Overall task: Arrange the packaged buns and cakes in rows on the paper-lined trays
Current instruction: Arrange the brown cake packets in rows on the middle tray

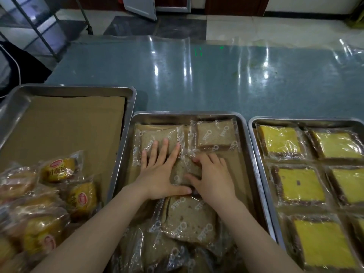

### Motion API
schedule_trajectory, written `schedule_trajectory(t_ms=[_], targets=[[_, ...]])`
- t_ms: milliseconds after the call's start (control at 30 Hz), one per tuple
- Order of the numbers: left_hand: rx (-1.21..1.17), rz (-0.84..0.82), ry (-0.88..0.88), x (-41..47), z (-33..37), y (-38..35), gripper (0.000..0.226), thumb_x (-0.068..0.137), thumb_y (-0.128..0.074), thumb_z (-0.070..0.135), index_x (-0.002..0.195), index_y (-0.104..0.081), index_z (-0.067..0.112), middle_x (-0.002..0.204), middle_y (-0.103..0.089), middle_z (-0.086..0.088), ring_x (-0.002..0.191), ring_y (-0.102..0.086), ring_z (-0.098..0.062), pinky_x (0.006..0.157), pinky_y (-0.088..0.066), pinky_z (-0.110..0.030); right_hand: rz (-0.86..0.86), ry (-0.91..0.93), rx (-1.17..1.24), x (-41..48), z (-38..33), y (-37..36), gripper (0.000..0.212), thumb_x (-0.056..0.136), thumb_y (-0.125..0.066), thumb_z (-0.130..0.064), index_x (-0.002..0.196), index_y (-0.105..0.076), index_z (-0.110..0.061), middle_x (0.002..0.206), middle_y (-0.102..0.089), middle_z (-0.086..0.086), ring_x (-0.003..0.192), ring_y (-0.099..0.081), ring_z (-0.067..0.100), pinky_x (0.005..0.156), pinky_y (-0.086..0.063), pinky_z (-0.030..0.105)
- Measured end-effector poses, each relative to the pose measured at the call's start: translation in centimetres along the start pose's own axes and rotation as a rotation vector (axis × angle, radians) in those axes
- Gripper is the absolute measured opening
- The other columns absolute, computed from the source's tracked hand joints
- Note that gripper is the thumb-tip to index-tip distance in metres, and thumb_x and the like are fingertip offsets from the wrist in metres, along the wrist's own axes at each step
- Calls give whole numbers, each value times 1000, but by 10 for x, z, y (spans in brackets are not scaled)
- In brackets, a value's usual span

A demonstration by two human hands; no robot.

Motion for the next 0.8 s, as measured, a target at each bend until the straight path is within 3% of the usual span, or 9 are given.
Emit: schedule_trajectory(t_ms=[200,300,367,467,533,600,667,733,800], targets=[[-32,-15,-20,5,-6,5,85,57,2,94,125,36,57,138,49,11,122,51,-14,102,30,-44,-80,-126,165,-27,7,7,53,77,-75,-35,118,-43,-38,110,-45,-6,101,-52,17,82,-51,38],[53,12,-22,14,-10,11,81,62,3,90,128,33,54,142,45,8,127,46,-19,106,25,-46,-20,-194,140,-39,19,16,53,78,-74,-34,123,-44,-37,115,-42,-6,104,-50,17,88,-49,35],[87,34,-4,16,-10,15,80,66,-1,86,130,32,52,144,43,5,129,43,-21,106,25,-46,61,-213,-9,-43,25,23,52,81,-71,-36,127,-47,-29,120,-43,-2,109,-44,19,91,-44,32],[198,205,9,7,-2,12,75,78,-6,76,136,29,45,144,43,0,130,43,-23,100,31,-49,200,-135,-205,-48,26,31,48,85,-66,-31,130,-52,-21,131,-48,5,120,-38,26,100,-35,38],[250,380,-31,-6,7,8,69,85,-6,67,143,19,39,147,40,0,132,40,-21,102,30,-50,142,19,-159,-49,22,35,47,88,-59,-29,134,-50,-28,141,-45,0,130,-33,26,105,-33,45],[99,418,-67,-26,16,5,64,89,-14,60,147,-3,36,156,20,3,139,27,-17,112,17,-47,-81,204,-108,-52,18,31,45,92,-49,-39,137,-42,-43,152,-32,-10,142,-17,21,115,-20,48],[-161,367,-32,-47,21,0,59,88,-25,57,143,-28,35,155,-14,10,143,-4,-13,116,-11,-43,-267,247,-112,-58,18,21,53,92,-32,-56,143,-18,-53,158,-6,-16,145,13,15,117,7,47],[-355,311,47,-69,24,-7,50,86,-38,57,131,-45,37,133,-43,17,124,-42,-8,99,-39,-31,-304,212,-156,-62,21,10,60,86,-16,-68,141,6,-58,156,13,-17,140,30,13,111,21,47],[-404,266,93,-87,30,-15,34,82,-49,59,113,-52,43,100,-53,26,90,-54,3,73,-42,-20,-296,174,-184,-65,21,4,68,81,-13,-75,139,16,-57,154,22,-17,135,39,13,106,27,47]])
Point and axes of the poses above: each hand's wrist, its own x-axis towards the middle knuckle, its own y-axis out of the back of the hand, z = x × y, the point moved 1 cm from there along x, towards the middle knuckle
